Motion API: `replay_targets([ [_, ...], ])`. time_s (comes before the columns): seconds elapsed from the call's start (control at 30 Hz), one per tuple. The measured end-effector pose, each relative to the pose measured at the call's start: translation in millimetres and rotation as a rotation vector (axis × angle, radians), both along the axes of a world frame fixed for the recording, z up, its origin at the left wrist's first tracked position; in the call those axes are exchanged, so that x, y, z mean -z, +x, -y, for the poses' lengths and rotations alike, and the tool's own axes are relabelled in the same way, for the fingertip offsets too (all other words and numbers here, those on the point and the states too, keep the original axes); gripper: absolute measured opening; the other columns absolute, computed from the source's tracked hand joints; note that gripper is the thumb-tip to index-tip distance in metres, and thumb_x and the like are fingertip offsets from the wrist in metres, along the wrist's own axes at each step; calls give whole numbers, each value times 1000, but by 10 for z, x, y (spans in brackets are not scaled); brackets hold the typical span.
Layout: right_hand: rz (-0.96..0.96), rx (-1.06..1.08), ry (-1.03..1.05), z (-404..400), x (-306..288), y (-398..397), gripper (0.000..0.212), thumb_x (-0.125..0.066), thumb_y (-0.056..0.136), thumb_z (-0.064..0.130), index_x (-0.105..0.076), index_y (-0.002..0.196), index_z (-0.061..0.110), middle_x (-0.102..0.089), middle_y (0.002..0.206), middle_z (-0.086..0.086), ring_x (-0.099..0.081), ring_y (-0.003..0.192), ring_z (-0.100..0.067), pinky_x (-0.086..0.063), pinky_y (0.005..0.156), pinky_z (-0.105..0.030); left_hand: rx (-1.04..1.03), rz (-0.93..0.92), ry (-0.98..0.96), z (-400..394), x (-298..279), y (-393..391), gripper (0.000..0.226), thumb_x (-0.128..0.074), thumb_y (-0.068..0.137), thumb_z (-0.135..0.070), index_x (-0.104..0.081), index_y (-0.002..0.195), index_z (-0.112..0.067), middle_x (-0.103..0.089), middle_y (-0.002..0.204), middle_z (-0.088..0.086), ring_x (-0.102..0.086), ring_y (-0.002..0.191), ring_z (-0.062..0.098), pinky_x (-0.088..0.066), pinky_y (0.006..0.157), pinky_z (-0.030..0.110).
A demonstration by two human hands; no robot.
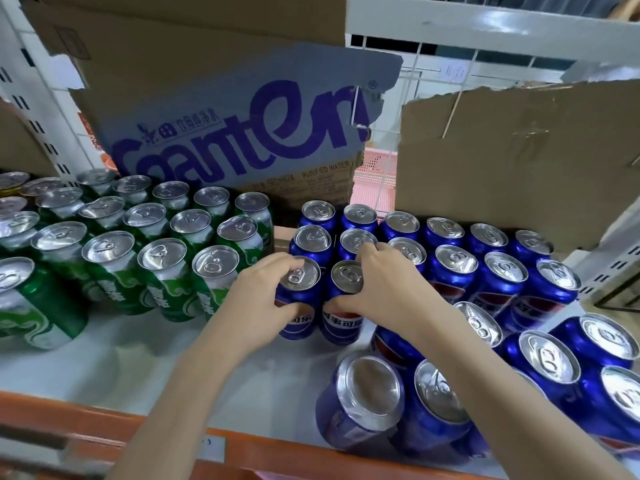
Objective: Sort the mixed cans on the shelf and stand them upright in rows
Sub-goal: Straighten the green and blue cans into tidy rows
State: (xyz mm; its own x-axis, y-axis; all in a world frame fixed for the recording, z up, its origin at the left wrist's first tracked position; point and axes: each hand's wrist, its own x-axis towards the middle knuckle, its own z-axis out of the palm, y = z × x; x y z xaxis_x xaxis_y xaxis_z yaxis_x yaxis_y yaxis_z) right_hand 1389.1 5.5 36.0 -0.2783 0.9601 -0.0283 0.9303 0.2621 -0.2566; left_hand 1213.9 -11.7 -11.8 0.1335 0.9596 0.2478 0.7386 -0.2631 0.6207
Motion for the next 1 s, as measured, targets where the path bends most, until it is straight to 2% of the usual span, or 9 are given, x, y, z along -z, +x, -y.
replay_targets([
  [0.07,24,-4,0,14,-8,12,83,-70,71,57,-38,129,8,-46,122,-6,-45,101,-17,-35,74,-22,3,12,13,7,16,15,60,-70,70,2,-58,126,-16,-51,129,-8,-44,115,1,-25,93,3],
  [0.23,27,42,-4,1,-19,20,82,-71,69,57,-40,127,8,-50,116,-7,-43,89,-16,-37,70,-24,4,62,40,7,59,28,61,-77,69,-6,-58,127,-17,-51,131,-9,-44,118,1,-21,91,-6],
  [0.43,64,39,-14,-10,-12,13,85,-69,70,59,-37,131,9,-49,116,-7,-41,86,-15,-37,69,-23,4,91,46,2,94,32,62,-82,67,-15,-59,125,-17,-53,131,-7,-48,121,7,-33,101,13],
  [0.57,61,21,1,13,-5,20,84,-65,71,63,-39,130,11,-49,115,-5,-41,88,-15,-36,71,-23,6,49,27,4,95,24,63,-79,71,-17,-54,129,-19,-47,134,-10,-43,121,3,-25,97,5],
  [0.63,35,29,-17,38,-23,54,83,-64,71,65,-40,130,12,-51,116,-4,-47,95,-18,-37,71,-24,14,3,4,12,57,34,64,-76,75,-18,-50,133,-20,-43,137,-9,-41,123,5,-25,97,8],
  [0.73,25,46,1,59,-111,192,74,-61,75,62,-45,127,12,-53,120,-4,-51,104,-21,-42,76,-28,14,-116,11,16,-72,63,67,-74,76,-35,-48,136,-20,-36,143,-8,-35,130,11,-28,106,21],
  [0.8,41,53,40,73,-199,341,62,-60,80,56,-49,121,11,-54,119,-4,-51,106,-22,-44,82,-31,3,-149,81,29,-197,130,67,-70,77,-44,-48,136,-20,-33,144,-9,-33,131,11,-25,107,21],
  [0.9,104,51,47,117,-329,629,54,-60,83,49,-49,123,16,-54,121,-1,-51,108,-23,-43,84,-33,53,-158,141,62,-417,345,64,-63,82,-47,-44,138,-24,-44,132,-10,-41,119,7,-28,98,16],
  [1.0,183,4,-54,214,-396,932,52,-61,84,41,-45,129,22,-51,128,2,-49,113,-19,-44,89,-32,266,-179,72,86,-575,626,59,-65,82,-43,-45,136,-28,-53,121,-10,-47,107,4,-37,93,18],
])
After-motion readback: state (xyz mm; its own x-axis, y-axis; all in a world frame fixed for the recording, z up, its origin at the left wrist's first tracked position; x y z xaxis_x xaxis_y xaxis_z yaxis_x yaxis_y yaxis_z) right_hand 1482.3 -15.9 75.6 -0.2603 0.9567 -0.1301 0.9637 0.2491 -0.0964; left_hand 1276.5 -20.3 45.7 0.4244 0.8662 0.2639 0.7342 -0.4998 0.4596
